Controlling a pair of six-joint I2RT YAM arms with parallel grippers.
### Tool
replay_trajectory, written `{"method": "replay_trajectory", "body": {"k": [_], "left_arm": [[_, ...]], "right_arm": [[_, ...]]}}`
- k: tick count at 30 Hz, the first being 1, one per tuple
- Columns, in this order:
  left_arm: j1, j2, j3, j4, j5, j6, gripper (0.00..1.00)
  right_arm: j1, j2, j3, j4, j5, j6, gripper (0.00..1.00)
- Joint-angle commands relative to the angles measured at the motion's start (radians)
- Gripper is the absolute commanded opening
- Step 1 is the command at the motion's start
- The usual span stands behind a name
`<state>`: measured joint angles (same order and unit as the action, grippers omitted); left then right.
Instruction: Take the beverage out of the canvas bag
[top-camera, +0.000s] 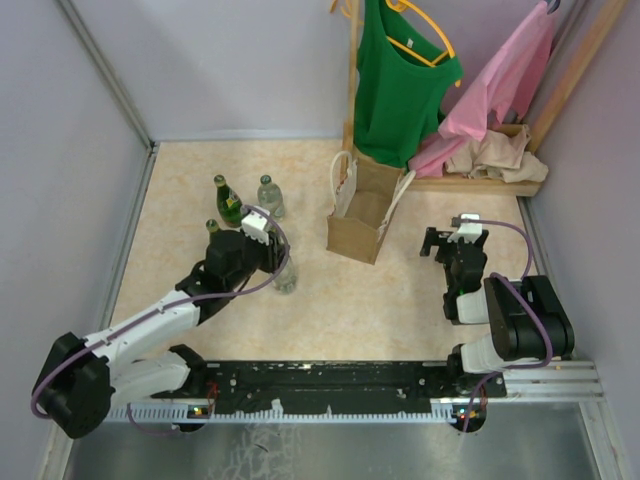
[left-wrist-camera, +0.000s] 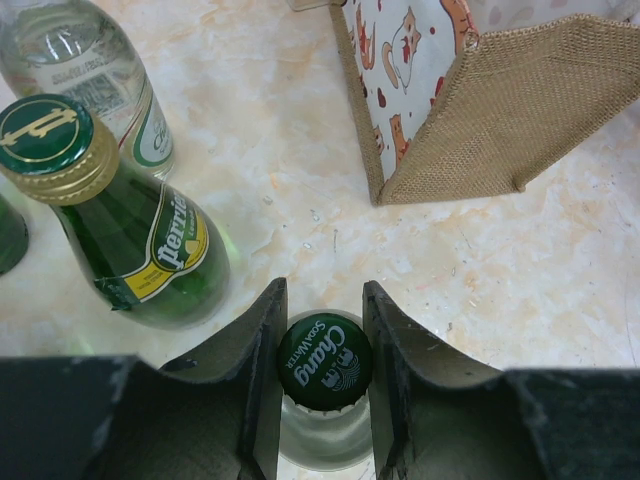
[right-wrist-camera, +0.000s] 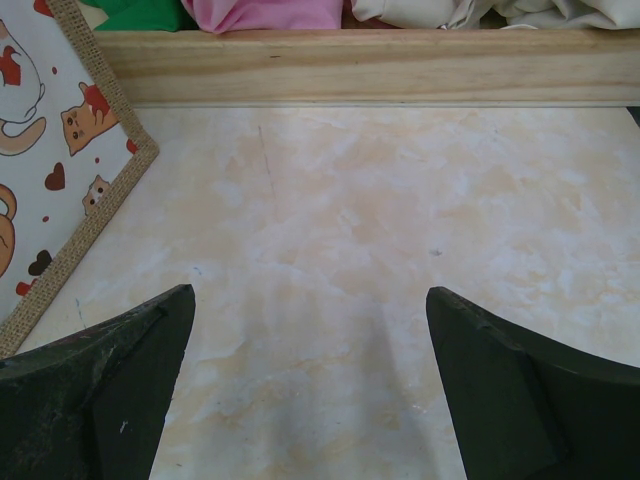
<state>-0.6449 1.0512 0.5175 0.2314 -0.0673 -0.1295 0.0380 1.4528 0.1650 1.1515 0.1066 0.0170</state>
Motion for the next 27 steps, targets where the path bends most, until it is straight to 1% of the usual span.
{"method": "replay_trajectory", "body": {"k": [1, 4, 6, 8, 9, 12, 13, 16, 22, 27], "left_arm": [[-0.006, 0.033, 0.011, 0.16, 0.01, 0.057, 0.05], [-0.008, 0.087, 0.04, 0.18, 0.018, 0.076, 0.06], [-0.01, 0.121, 0.064, 0.161, 0.016, 0.087, 0.07], [-0.013, 0.147, 0.087, 0.13, 0.024, 0.095, 0.11], [-0.013, 0.157, 0.096, 0.119, 0.031, 0.096, 0.14], [-0.018, 0.175, 0.101, 0.116, 0.049, 0.101, 0.34], [-0.019, 0.177, 0.099, 0.122, 0.052, 0.1, 0.36], [-0.019, 0.174, 0.079, 0.155, 0.038, 0.093, 0.36], [-0.019, 0.181, 0.059, 0.23, 0.016, 0.12, 0.32], [-0.021, 0.19, 0.059, 0.268, 0.027, 0.124, 0.33]], "right_arm": [[-0.001, -0.006, 0.028, 0.048, 0.001, -0.019, 0.99], [-0.001, -0.006, 0.027, 0.048, 0.002, -0.019, 0.99], [-0.002, -0.006, 0.027, 0.049, 0.003, -0.019, 0.99], [-0.001, -0.006, 0.027, 0.05, 0.003, -0.019, 0.99], [-0.002, -0.006, 0.027, 0.049, 0.003, -0.019, 0.99], [-0.001, -0.007, 0.027, 0.049, 0.002, -0.019, 0.99], [-0.002, -0.006, 0.027, 0.048, 0.003, -0.019, 0.99], [-0.001, -0.006, 0.027, 0.048, 0.003, -0.019, 0.99], [-0.001, -0.006, 0.027, 0.048, 0.004, -0.019, 0.99], [-0.002, -0.006, 0.027, 0.049, 0.003, -0.019, 0.99]]}}
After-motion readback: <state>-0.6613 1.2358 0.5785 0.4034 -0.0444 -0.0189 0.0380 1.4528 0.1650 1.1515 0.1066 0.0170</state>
